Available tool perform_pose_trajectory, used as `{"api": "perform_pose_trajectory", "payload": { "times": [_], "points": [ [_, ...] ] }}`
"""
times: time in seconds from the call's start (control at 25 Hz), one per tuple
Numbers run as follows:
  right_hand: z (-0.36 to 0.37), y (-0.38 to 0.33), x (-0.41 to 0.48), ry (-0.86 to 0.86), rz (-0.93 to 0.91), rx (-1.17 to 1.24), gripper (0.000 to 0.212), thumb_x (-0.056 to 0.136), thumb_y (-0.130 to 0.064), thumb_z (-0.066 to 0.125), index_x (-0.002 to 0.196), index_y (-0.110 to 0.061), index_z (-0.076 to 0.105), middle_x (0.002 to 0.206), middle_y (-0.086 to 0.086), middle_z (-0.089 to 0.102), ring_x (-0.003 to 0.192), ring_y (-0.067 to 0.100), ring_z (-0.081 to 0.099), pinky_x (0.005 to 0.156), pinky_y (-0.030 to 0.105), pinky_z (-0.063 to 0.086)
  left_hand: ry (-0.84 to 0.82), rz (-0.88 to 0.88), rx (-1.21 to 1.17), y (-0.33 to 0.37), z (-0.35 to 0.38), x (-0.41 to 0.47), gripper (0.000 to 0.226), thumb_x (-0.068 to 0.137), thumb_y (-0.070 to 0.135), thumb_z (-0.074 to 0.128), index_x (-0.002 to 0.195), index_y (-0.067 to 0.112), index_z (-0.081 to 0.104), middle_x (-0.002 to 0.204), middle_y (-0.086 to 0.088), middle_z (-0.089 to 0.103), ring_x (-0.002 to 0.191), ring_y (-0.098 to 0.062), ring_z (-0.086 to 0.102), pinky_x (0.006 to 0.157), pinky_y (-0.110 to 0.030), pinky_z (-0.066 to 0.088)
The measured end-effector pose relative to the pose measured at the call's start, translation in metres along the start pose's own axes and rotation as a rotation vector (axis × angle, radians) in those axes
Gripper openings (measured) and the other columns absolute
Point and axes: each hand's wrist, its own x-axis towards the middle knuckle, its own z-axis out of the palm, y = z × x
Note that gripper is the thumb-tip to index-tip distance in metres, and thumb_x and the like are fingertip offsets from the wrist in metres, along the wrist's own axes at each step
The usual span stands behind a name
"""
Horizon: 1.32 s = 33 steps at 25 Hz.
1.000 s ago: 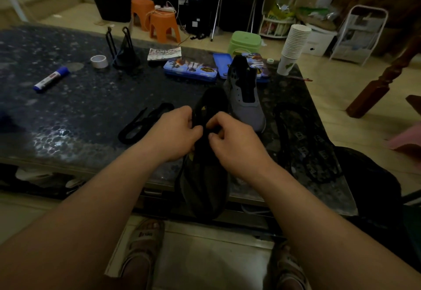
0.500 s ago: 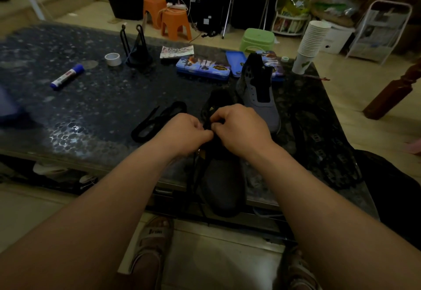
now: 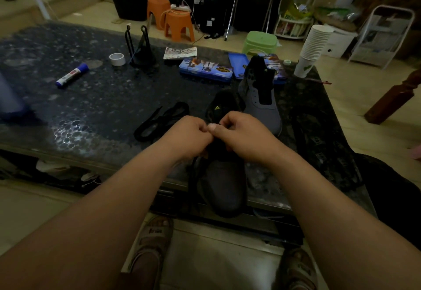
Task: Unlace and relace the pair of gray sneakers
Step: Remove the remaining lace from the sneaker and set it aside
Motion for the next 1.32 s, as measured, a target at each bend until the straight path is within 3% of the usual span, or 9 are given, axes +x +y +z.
{"api": "perform_pose_trajectory", "payload": {
  "times": [0.12, 0.28, 0.52, 0.6, 0.76, 0.92, 1.0, 1.16, 1.32],
  "points": [
    [0.005, -0.008, 0.002, 0.069, -0.035, 0.015, 0.015, 0.099, -0.029, 0.067, 0.087, -0.020, 0.066, 0.065, -0.006, 0.063, 0.059, 0.006, 0.059, 0.058, 0.026, 0.043, 0.010, -0.018, 0.021, 0.002, -0.001, -0.001, 0.024, 0.092, 0.020, 0.068, 0.070, 0.017, 0.057, 0.063, -0.008, 0.067, 0.062, -0.021, 0.070, 0.069, -0.042, 0.060],
    [-0.014, 0.004, -0.021, -0.130, 0.065, 0.592, 0.012, 0.097, -0.021, 0.067, 0.086, -0.017, 0.068, 0.063, -0.004, 0.048, 0.055, 0.009, 0.042, 0.047, 0.019, 0.031, 0.017, -0.064, -0.033, 0.002, 0.001, -0.001, 0.029, 0.096, 0.023, 0.067, 0.070, 0.015, 0.058, 0.065, -0.010, 0.066, 0.058, -0.019, 0.065, 0.058, -0.030, 0.052],
    [-0.001, 0.005, -0.032, -0.133, -0.060, 0.056, 0.031, 0.101, -0.036, 0.064, 0.086, -0.011, 0.072, 0.060, -0.002, 0.056, 0.053, 0.006, 0.046, 0.052, 0.026, 0.037, 0.062, -0.078, -0.124, 0.013, 0.012, -0.009, 0.037, 0.097, 0.035, 0.064, 0.070, 0.010, 0.066, 0.055, -0.003, 0.062, 0.046, -0.015, 0.055, 0.048, -0.023, 0.043],
    [0.003, 0.001, -0.038, -0.189, -0.100, 0.057, 0.021, 0.102, -0.029, 0.063, 0.093, -0.015, 0.075, 0.071, 0.006, 0.066, 0.059, 0.016, 0.054, 0.057, 0.035, 0.042, 0.161, -0.016, -0.071, 0.015, 0.016, -0.012, 0.031, 0.091, 0.031, 0.073, 0.067, 0.011, 0.069, 0.051, 0.001, 0.061, 0.045, -0.011, 0.055, 0.051, -0.025, 0.045],
    [-0.008, -0.002, -0.032, -0.050, 0.224, 0.505, 0.026, 0.102, -0.030, 0.054, 0.087, -0.018, 0.071, 0.072, 0.000, 0.061, 0.060, 0.015, 0.052, 0.053, 0.030, 0.041, 0.233, 0.228, -0.027, 0.027, 0.019, -0.033, 0.026, 0.089, 0.020, 0.072, 0.065, 0.016, 0.064, 0.047, 0.010, 0.053, 0.044, -0.002, 0.042, 0.049, -0.024, 0.036],
    [-0.010, 0.002, -0.023, -0.140, 0.230, 0.647, 0.031, 0.099, -0.034, 0.066, 0.071, -0.020, 0.069, 0.067, 0.006, 0.058, 0.058, 0.016, 0.051, 0.054, 0.028, 0.040, -0.096, 0.487, 0.183, 0.030, 0.023, -0.062, 0.028, 0.092, 0.020, 0.072, 0.067, 0.026, 0.060, 0.050, 0.015, 0.054, 0.047, 0.000, 0.047, 0.051, -0.018, 0.034],
    [-0.013, 0.009, -0.025, -0.154, 0.204, 0.623, 0.025, 0.097, -0.020, 0.068, 0.072, -0.019, 0.067, 0.064, 0.005, 0.057, 0.055, 0.015, 0.047, 0.051, 0.026, 0.036, -0.238, 0.380, 0.240, 0.025, 0.021, -0.056, 0.021, 0.095, 0.022, 0.067, 0.074, 0.022, 0.068, 0.055, 0.012, 0.059, 0.050, 0.000, 0.051, 0.053, -0.019, 0.039],
    [-0.037, 0.014, -0.043, -0.177, 0.038, 0.476, 0.016, 0.096, -0.009, 0.065, 0.080, -0.012, 0.064, 0.062, 0.001, 0.051, 0.056, 0.013, 0.039, 0.050, 0.021, 0.031, -0.179, -0.021, -0.178, 0.020, 0.022, -0.036, 0.037, 0.104, 0.036, 0.050, 0.094, 0.009, 0.074, 0.063, -0.003, 0.067, 0.050, -0.016, 0.056, 0.049, -0.024, 0.040],
    [-0.044, 0.013, -0.055, -0.514, -0.023, 0.278, 0.017, 0.099, -0.015, 0.064, 0.088, -0.018, 0.077, 0.081, 0.004, 0.064, 0.071, 0.019, 0.045, 0.060, 0.025, 0.037, 0.018, 0.005, -0.221, 0.021, 0.034, -0.030, 0.032, 0.102, 0.035, 0.060, 0.080, 0.015, 0.070, 0.056, 0.000, 0.058, 0.048, -0.014, 0.051, 0.050, -0.023, 0.039]
  ]
}}
